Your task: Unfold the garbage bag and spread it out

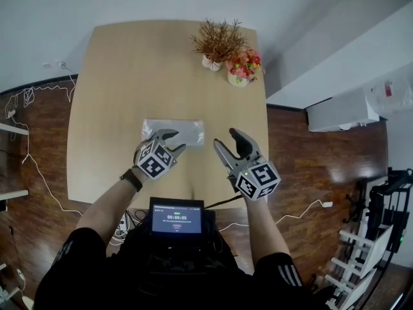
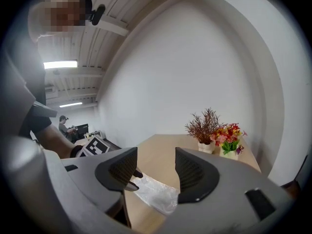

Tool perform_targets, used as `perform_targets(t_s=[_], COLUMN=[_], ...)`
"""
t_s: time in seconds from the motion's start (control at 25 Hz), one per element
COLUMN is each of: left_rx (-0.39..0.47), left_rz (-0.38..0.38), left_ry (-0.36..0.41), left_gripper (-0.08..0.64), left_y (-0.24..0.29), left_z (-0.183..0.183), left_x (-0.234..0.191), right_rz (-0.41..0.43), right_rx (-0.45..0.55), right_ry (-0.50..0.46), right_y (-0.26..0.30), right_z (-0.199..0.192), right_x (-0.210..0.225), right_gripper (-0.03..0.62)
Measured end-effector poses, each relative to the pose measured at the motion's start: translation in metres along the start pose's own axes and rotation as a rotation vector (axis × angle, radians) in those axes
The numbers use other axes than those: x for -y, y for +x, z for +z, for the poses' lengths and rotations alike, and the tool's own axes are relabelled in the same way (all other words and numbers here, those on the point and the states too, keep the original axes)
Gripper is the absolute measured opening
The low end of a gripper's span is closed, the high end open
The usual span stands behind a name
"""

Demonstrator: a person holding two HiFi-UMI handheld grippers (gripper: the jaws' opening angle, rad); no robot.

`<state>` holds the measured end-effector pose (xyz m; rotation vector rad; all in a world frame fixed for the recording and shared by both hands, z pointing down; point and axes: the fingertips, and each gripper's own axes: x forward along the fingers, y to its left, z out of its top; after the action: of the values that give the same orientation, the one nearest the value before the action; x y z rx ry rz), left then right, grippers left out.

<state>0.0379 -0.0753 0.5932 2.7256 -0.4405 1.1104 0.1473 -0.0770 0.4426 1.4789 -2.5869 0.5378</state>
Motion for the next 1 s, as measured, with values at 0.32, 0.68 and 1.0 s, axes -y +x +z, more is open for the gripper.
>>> perform_targets(t_s=[0.32, 0.68, 1.0], left_rx=[-0.118, -0.209, -0.286], left_rz=[-0.07, -0.141, -0.175], left_ry=[0.01, 0.133, 0.187], left_gripper=[0.14, 0.141, 0.115], left_y=[0.065, 0.11, 0.139], left_z=[-0.023, -0.038, -0.053], left_x=[0.009, 0.03, 0.041], right_rz=[0.035, 0.063, 0.084], right_rx=[-0.09, -0.193, -0.248], right_ry=[-0.01, 0.021, 0.05], right_y=[0.019, 0.037, 0.042], right_z=[-0.032, -0.08, -0.112], right_x=[0.01, 0.021, 0.025], right_gripper=[0.264, 0.264, 0.264])
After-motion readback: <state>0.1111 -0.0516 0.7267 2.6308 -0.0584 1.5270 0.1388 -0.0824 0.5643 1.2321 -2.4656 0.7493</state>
